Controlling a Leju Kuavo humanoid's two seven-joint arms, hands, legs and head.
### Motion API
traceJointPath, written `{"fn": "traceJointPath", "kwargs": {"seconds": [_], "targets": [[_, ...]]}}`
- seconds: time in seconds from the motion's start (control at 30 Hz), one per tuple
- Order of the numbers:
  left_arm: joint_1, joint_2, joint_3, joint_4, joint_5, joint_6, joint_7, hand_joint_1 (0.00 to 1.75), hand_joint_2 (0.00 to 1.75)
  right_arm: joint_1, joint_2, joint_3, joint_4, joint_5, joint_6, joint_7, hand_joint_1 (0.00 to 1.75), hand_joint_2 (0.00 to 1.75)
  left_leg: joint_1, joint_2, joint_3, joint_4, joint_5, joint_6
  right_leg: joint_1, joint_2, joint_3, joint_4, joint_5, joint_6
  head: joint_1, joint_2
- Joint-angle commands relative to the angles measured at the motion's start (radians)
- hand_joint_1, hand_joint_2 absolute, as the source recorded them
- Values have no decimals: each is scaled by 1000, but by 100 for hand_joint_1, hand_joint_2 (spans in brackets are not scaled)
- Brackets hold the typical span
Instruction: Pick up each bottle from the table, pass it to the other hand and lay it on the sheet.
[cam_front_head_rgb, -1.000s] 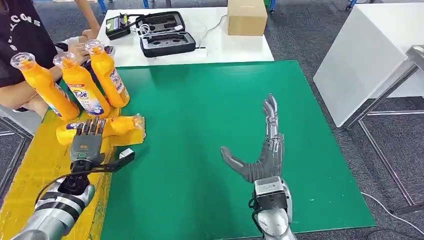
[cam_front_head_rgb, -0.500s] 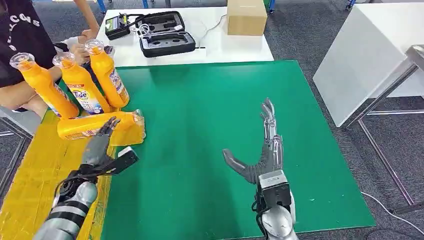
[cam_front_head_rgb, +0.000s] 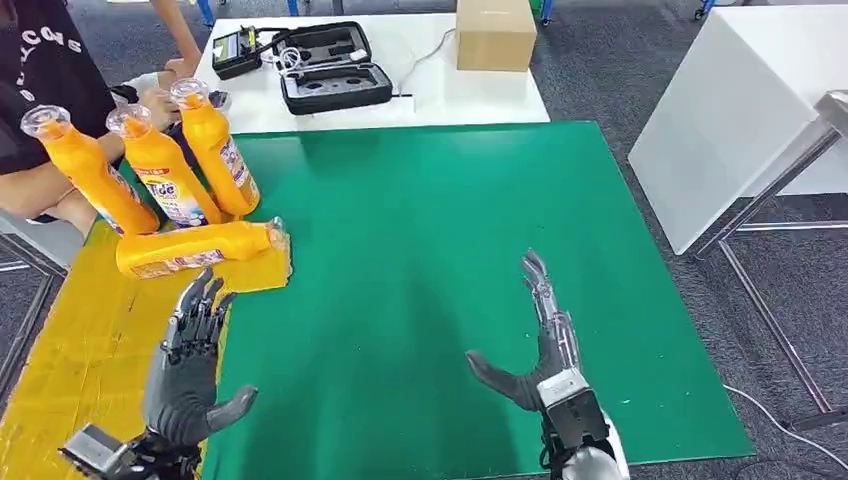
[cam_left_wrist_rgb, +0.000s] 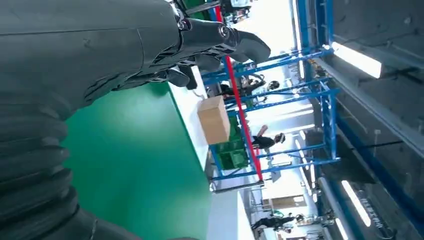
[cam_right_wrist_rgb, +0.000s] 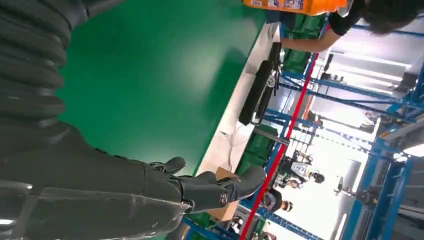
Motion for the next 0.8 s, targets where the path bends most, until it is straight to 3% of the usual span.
{"fn": "traceJointPath", "kwargs": {"seconds": [0.03, 0.8], "targets": [[-29, -36, -18, 69, -39, 47, 69, 0, 175, -7, 3, 17, 13, -12, 5, -13, 0, 175, -1, 0, 6, -1, -2, 0, 0, -2, 7, -1, -2, 0, 0, 0], [-20, -19, -46, 93, -64, 91, 119, 0, 175, -35, 15, 10, 42, -29, -12, 13, 0, 175, -1, 2, 8, -2, -2, 0, 0, -1, 9, -2, -2, 0, 0, 0]]}}
